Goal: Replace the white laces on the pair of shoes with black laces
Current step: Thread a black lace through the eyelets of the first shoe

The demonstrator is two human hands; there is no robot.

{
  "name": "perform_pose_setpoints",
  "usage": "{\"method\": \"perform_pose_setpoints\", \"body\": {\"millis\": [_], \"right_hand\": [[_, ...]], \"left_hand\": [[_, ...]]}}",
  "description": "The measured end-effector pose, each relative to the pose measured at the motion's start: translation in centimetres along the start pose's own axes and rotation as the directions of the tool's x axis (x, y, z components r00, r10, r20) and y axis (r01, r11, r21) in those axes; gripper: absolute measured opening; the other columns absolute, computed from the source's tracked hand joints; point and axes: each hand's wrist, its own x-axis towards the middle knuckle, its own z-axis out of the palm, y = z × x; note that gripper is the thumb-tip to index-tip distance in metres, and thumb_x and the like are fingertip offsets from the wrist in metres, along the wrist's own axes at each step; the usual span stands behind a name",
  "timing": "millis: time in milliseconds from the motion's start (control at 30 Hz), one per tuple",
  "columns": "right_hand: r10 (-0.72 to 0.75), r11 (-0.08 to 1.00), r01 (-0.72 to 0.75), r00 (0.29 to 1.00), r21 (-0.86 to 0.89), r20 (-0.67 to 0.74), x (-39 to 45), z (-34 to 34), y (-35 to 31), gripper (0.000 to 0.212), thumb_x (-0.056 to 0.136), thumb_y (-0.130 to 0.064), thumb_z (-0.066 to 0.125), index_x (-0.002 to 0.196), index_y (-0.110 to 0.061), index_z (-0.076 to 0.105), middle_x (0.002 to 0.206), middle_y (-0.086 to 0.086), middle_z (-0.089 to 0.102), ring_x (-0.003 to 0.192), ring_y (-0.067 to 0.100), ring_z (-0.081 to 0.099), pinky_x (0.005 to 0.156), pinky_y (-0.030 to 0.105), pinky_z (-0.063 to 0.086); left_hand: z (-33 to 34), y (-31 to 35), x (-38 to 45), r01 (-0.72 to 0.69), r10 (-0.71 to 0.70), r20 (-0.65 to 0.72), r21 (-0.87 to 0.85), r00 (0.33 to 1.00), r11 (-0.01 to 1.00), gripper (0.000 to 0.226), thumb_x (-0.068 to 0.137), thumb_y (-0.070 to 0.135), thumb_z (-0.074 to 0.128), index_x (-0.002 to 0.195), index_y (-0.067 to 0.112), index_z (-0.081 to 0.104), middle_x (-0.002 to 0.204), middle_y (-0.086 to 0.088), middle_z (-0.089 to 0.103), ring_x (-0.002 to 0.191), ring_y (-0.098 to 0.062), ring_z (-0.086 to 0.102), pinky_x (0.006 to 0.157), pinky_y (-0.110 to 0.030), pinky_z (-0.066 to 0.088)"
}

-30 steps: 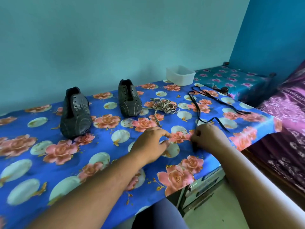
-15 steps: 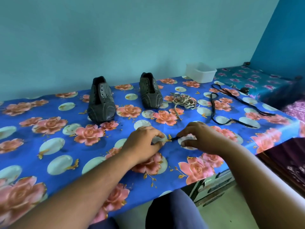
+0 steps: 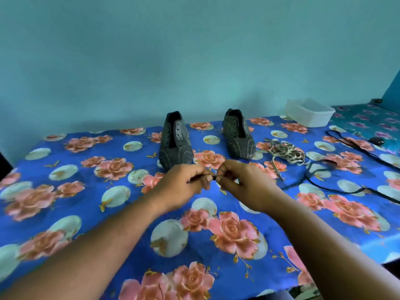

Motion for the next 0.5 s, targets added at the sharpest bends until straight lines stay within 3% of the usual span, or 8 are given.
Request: {"method": "perform_pose_setpoints", "body": {"millis": [67,100,167,233,300,367,433,500], "right_hand": [[-0.003,0.998,0.003,1.000,0.056,0.005,2.4,0.8,-1.4,0.006,0.098,-0.036,0.063,0.098,-0.030,0.061,0.080,-0.006,0.071,0.076,0.016,0.067,0.070,0.046,0.055],[0.003,0.996,-0.004,1.000,0.084,0.010,3.6,1.3,-2.1,0.009,0.098,-0.040,0.063,0.100,-0.032,0.062,0.080,-0.006,0.071,0.078,0.018,0.068,0.072,0.047,0.056],[0.008,0.994,-0.012,0.999,0.105,0.039,6.0,2.5,-3.2,0.021,0.095,-0.054,0.058,0.103,-0.036,0.064,0.083,-0.008,0.072,0.084,0.017,0.068,0.079,0.047,0.054],[0.003,1.000,-0.005,0.995,0.023,0.095,8.1,3.8,-3.8,0.029,0.095,-0.061,0.054,0.097,-0.035,0.066,0.081,-0.010,0.069,0.079,0.011,0.062,0.079,0.036,0.050],[0.007,0.999,-0.002,0.988,-0.032,0.156,9.6,4.5,-4.6,0.028,0.099,-0.050,0.058,0.095,-0.026,0.070,0.078,-0.008,0.066,0.069,0.005,0.055,0.064,0.016,0.041],[-0.004,1.000,0.006,0.984,-0.012,0.179,10.5,4.7,-5.0,0.029,0.099,-0.045,0.061,0.095,-0.019,0.073,0.078,-0.007,0.067,0.068,0.002,0.055,0.060,0.013,0.039],[-0.025,1.000,0.026,0.984,-0.003,0.179,11.0,5.1,-5.0,0.026,0.098,-0.042,0.064,0.092,-0.019,0.074,0.077,-0.008,0.067,0.067,-0.007,0.054,0.059,0.008,0.038],[-0.041,0.998,0.034,0.988,0.052,0.151,11.1,5.5,-4.5,0.020,0.096,-0.035,0.069,0.087,-0.018,0.075,0.073,-0.007,0.068,0.063,-0.005,0.053,0.058,0.007,0.037]], "left_hand": [[-2.2,-0.8,-0.3,0.063,-0.066,-0.049,-0.065,0.997,0.996,0.017,0.101,0.023,0.063,0.092,0.012,0.073,0.070,0.002,0.068,0.054,-0.009,0.056,0.052,-0.021,0.045],[-3.1,-1.4,-0.4,0.097,-0.102,-0.058,-0.089,0.993,0.991,0.016,0.100,0.024,0.065,0.092,0.014,0.073,0.067,0.001,0.066,0.051,-0.009,0.053,0.048,-0.023,0.044],[-4.8,-2.7,-0.5,0.109,-0.115,-0.094,-0.070,0.989,0.992,0.013,0.097,0.027,0.070,0.088,0.017,0.073,0.070,-0.004,0.067,0.056,-0.010,0.055,0.050,-0.027,0.044],[-6.1,-3.9,-0.5,0.096,-0.098,-0.130,-0.024,0.987,0.995,0.013,0.094,0.028,0.073,0.086,0.017,0.074,0.074,-0.003,0.068,0.062,-0.008,0.058,0.058,-0.030,0.046],[-6.9,-5.0,-0.6,0.125,-0.137,-0.150,-0.084,0.979,0.989,0.011,0.093,0.029,0.074,0.090,0.018,0.075,0.079,-0.001,0.073,0.071,-0.018,0.068,0.064,-0.036,0.053],[-7.1,-6.0,-1.0,0.154,-0.180,-0.183,-0.148,0.967,0.977,0.013,0.092,0.030,0.074,0.091,0.018,0.076,0.082,-0.003,0.074,0.075,-0.025,0.070,0.061,-0.039,0.057],[-7.1,-7.2,-1.4,0.171,-0.220,-0.208,-0.227,0.953,0.959,0.013,0.092,0.029,0.076,0.089,0.016,0.076,0.078,-0.004,0.073,0.064,-0.023,0.068,0.051,-0.034,0.055],[-7.2,-7.9,-1.5,0.180,-0.245,-0.207,-0.291,0.947,0.940,0.013,0.090,0.027,0.078,0.088,0.015,0.076,0.077,-0.004,0.072,0.063,-0.021,0.069,0.049,-0.031,0.055]]}}
